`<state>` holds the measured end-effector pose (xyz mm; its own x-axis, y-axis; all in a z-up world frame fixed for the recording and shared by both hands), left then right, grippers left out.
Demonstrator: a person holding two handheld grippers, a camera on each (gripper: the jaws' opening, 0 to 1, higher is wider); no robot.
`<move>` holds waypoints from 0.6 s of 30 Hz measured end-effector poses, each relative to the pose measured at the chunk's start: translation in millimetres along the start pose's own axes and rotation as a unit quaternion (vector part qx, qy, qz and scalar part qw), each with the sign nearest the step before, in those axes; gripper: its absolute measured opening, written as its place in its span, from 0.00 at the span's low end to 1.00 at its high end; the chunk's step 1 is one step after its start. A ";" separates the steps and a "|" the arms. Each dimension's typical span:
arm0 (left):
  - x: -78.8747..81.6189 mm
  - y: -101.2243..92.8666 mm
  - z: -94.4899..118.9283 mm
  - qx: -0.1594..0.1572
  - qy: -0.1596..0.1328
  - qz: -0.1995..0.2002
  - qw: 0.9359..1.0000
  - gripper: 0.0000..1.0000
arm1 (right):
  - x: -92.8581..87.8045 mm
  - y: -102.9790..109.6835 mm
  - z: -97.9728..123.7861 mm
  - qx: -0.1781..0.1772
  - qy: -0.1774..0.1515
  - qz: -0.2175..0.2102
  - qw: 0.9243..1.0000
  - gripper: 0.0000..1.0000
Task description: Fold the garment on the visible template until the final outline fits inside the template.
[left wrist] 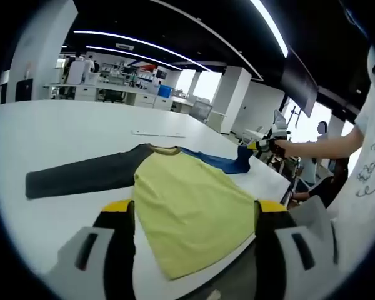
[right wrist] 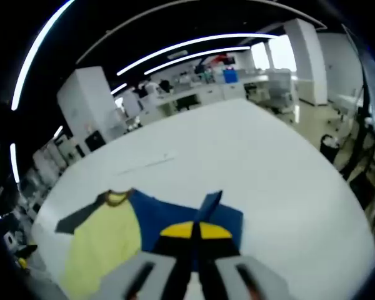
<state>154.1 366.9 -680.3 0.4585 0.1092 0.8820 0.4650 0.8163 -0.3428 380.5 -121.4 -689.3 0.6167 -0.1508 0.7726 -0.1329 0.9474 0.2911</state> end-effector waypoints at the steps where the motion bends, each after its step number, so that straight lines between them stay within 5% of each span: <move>1: -0.1 3.4 2.8 -0.001 -0.001 0.000 1.000 0.75 | 0.1 3.5 -0.8 0.002 0.000 0.000 1.000 0.00; 18: 4.3 44.4 29.0 -0.014 -0.011 0.001 1.000 0.74 | 0.3 131.0 -47.2 0.065 0.010 0.016 0.998 0.00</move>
<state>154.8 420.0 -682.3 0.4432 0.1231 0.8879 0.4857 0.7996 -0.3532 399.9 16.0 -677.6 0.6263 -0.1133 0.7713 -0.2524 0.9066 0.3382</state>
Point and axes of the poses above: the point that each gripper's makers call its tool centre point, and the gripper's own axes: z roughly backward along the fingers, y roughly to its left, x roughly out of its top, the point moved 7 cm from there along z, roughly backward along the fingers, and after that the axes turned 1 degree about z, right-handed, at the moved point
